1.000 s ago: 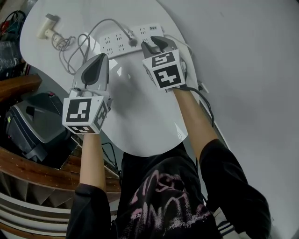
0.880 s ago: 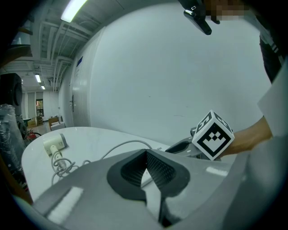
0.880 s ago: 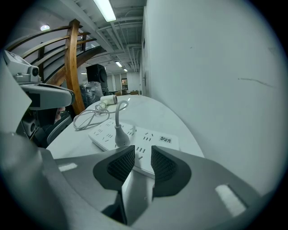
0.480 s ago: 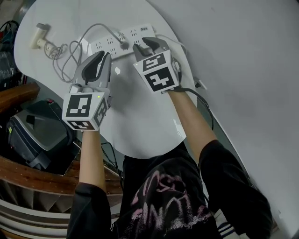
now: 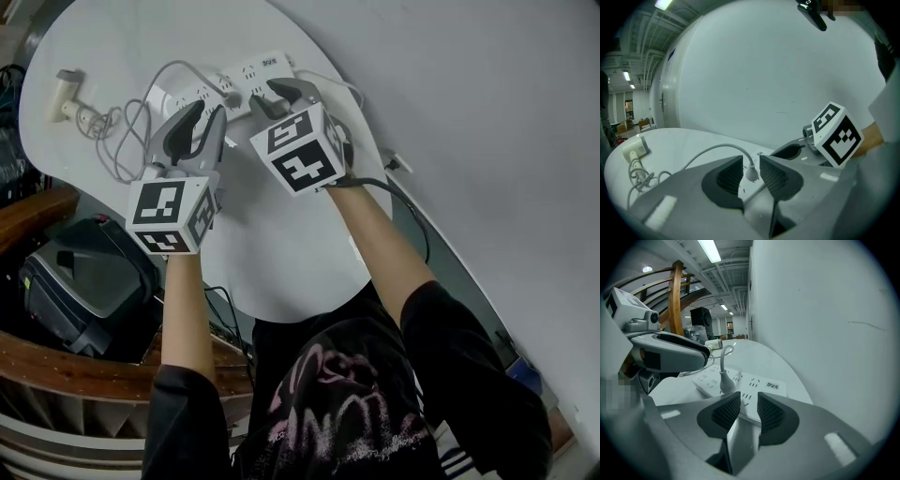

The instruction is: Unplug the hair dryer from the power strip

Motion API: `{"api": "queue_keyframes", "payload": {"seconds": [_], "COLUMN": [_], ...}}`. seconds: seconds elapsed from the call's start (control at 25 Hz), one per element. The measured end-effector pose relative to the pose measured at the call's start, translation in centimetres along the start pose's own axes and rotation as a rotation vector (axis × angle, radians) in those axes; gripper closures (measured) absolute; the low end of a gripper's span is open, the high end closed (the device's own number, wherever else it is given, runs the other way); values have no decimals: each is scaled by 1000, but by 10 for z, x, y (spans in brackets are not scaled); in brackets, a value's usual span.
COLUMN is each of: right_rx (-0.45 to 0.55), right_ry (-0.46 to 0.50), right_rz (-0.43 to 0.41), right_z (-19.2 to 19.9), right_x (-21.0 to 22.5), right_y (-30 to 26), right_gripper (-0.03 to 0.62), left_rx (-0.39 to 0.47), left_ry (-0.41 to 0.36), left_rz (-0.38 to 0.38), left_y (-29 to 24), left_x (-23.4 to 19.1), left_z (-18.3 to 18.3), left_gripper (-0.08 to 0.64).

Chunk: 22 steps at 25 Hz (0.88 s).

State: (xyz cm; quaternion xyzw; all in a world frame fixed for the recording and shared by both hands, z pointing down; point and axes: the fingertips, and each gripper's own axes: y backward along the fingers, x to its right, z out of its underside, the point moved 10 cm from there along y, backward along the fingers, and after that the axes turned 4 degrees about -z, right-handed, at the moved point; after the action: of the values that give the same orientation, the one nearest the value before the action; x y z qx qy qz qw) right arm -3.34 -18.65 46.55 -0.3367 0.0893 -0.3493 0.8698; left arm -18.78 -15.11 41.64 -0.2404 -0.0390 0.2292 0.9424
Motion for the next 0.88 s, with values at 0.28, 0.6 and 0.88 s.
{"api": "queue_keyframes", "payload": {"seconds": [0.28, 0.6, 0.88], "right_rx": [0, 1, 4], "right_ry": [-1, 0, 2], "right_rz": [4, -3, -1], "right_z": [0, 0, 1], "right_x": [0, 1, 2], "right_y": [1, 0, 1], "right_gripper": [471, 471, 471], "left_rx": [-30, -75, -92], "left_ry": [-12, -25, -42], "left_rz": [29, 46, 51], "left_y": [-24, -41, -43], "left_x": [-3, -1, 2], "left_z": [3, 6, 5], "left_gripper": [451, 478, 503]}}
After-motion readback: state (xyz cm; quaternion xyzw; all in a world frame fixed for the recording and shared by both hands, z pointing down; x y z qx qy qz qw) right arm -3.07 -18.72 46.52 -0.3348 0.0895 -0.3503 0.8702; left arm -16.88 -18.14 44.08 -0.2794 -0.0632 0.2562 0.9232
